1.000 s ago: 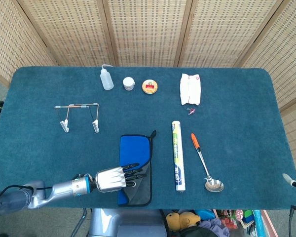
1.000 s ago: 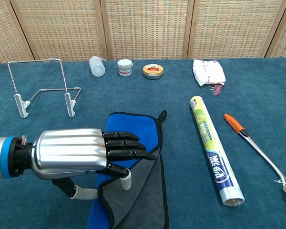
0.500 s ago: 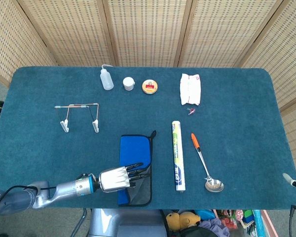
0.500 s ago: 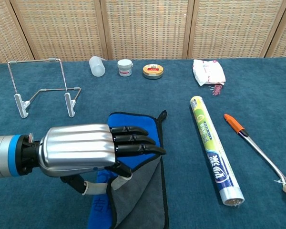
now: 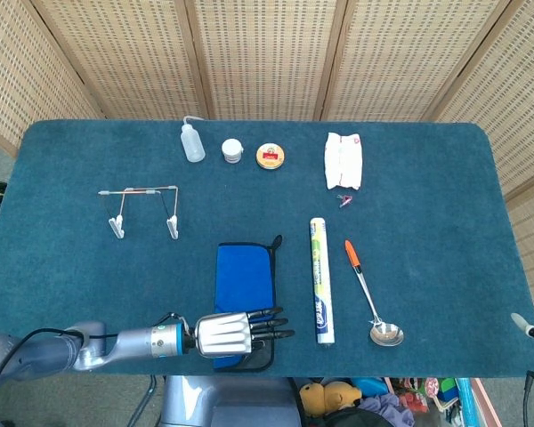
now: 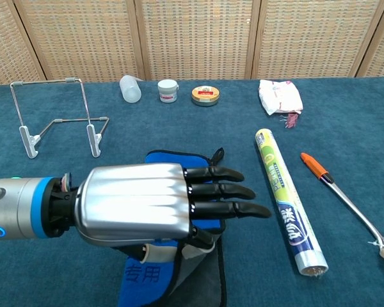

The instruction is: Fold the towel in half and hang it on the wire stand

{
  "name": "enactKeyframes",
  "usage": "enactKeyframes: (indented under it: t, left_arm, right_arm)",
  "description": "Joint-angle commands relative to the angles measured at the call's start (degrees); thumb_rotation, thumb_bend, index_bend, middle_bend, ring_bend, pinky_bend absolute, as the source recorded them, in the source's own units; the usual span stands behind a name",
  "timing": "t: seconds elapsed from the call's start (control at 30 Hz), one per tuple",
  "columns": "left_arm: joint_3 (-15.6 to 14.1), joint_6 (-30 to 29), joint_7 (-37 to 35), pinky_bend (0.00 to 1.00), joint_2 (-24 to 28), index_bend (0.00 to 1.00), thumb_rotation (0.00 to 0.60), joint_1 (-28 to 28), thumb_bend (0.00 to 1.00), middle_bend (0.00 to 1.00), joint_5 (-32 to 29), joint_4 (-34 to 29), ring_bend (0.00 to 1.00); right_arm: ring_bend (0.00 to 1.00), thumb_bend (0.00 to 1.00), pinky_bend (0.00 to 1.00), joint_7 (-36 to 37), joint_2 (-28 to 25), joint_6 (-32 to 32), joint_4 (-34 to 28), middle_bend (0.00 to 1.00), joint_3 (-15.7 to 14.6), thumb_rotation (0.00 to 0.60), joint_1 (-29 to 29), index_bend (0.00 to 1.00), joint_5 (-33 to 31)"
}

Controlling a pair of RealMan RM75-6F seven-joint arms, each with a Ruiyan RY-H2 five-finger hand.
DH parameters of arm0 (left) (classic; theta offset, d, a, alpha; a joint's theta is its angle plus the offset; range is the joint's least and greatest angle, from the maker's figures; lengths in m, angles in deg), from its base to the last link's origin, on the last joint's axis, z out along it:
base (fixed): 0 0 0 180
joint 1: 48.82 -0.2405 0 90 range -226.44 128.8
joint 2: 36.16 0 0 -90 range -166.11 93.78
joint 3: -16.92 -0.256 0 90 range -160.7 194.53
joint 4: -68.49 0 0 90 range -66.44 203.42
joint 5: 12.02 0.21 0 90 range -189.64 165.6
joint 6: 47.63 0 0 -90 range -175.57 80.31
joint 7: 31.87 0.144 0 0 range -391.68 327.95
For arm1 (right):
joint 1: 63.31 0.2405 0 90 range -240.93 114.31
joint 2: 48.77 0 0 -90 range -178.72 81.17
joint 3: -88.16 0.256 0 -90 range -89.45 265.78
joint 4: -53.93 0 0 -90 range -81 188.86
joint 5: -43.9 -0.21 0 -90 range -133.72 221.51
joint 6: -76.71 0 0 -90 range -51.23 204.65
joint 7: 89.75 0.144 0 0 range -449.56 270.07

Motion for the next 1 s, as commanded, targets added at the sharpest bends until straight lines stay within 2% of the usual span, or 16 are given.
enactKeyframes:
  t: [0.03,0.3,0.4,0.57,0.6,0.8,0.9,1.0]
  left_arm:
    - [0.81,2.02,2.04,0.03,-1.32,0.64,0.600,1.36,0.41,0.00,0.64,-1.10,0.00]
    - [1.27,6.02,6.07,0.04,-4.94,0.62,0.600,2.69,0.41,0.00,0.72,-0.37,0.00]
    - [1.31,6.43,6.55,0.04,-5.74,0.55,0.600,2.60,0.41,0.00,0.34,0.11,0.00]
    - [1.36,6.51,6.49,0.03,-6.88,0.07,0.600,2.27,0.38,0.00,-0.48,0.60,0.00]
    - [1.45,6.36,6.36,0.03,-7.17,0.03,0.600,2.10,0.38,0.00,-0.77,0.68,0.00]
    - [2.62,5.85,5.40,0.02,-8.00,0.00,0.600,1.23,0.35,0.00,-3.13,0.14,0.00]
    - [4.09,5.43,5.45,0.01,-7.53,0.00,0.600,0.93,0.32,0.00,-4.67,-0.78,0.00]
    - [6.92,5.89,5.32,0.00,-5.36,0.00,0.600,0.58,0.29,0.00,-8.26,-3.41,0.00]
  right_arm:
    - [0.00,0.00,0.00,0.10,-0.05,0.04,0.01,0.00,-0.05,0.600,-0.02,0.00,0.05]
    - [0.00,0.00,0.00,0.75,-0.27,0.28,0.14,0.00,-0.09,0.600,-0.02,0.00,0.05]
    - [0.00,0.00,0.00,0.86,-0.28,0.34,0.23,0.00,-0.13,0.600,-0.01,0.00,0.09]
    - [0.00,0.00,0.00,0.97,-0.29,0.40,0.34,0.00,-0.16,0.600,-0.01,0.00,0.10]
    - [0.00,0.00,0.00,0.98,-0.30,0.39,0.35,0.00,-0.15,0.600,-0.01,0.00,0.09]
    - [0.00,0.00,0.00,0.84,-0.25,0.37,0.32,0.00,-0.20,0.600,-0.01,0.00,0.18]
    - [0.00,0.00,0.00,0.73,-0.22,0.37,0.29,0.00,-0.25,0.600,-0.01,0.00,0.21]
    - [0.00,0.00,0.00,0.42,-0.14,0.42,0.25,0.00,-0.31,0.600,0.03,0.00,0.24]
